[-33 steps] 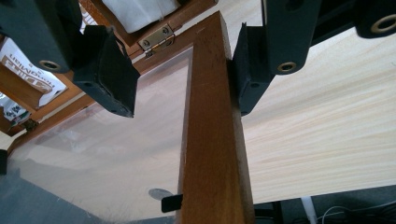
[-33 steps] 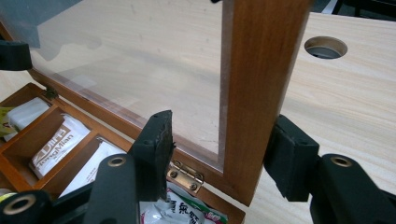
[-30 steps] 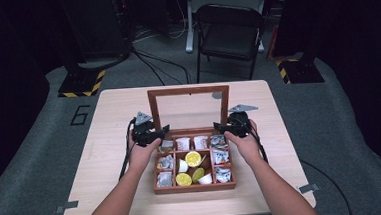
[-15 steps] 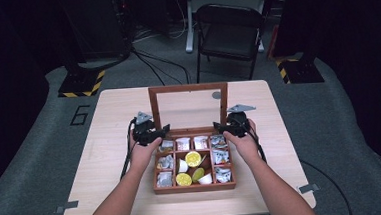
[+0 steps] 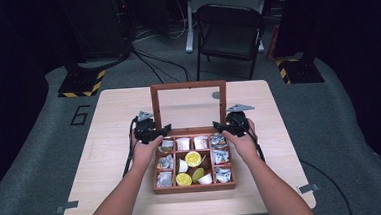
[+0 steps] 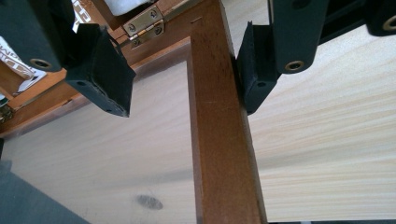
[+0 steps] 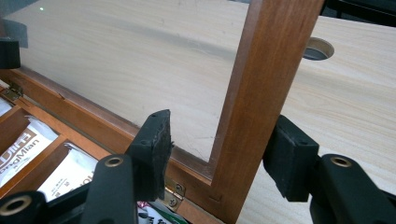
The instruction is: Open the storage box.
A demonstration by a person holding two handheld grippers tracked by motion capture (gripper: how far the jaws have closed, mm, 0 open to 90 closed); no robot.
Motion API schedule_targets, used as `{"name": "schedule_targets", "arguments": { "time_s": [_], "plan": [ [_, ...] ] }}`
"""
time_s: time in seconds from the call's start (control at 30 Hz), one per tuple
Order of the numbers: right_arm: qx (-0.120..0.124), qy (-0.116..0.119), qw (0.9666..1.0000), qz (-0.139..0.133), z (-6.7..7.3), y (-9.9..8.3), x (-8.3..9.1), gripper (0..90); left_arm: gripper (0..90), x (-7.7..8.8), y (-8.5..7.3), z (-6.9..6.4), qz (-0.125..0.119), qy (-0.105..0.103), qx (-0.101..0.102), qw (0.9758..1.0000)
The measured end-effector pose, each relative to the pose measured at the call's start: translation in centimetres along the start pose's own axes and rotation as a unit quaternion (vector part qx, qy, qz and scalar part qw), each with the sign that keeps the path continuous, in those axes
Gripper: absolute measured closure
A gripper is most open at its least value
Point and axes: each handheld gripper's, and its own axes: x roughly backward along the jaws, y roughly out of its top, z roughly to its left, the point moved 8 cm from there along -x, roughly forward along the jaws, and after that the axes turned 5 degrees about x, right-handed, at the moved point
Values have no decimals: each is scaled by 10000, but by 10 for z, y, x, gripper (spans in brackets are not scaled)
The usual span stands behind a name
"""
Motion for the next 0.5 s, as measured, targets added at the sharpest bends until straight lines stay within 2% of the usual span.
{"name": "schedule_targets", "arguments": {
  "time_s": [0.03, 0.3, 0.5],
  "plan": [
    [-13, 1, 10000, -3, 0, 0, 0, 445, 386, 0, 0, 1, 12, -4, -50, 10000],
    [-24, 29, 10000, 46, -2, 0, -2, 442, 381, -3, 0, 3, 70, -40, 10, 10000],
    [-98, 33, 9998, 187, -3, 1, -4, 435, 378, -4, 0, 4, 89, -72, 62, 9999]
  ]
}}
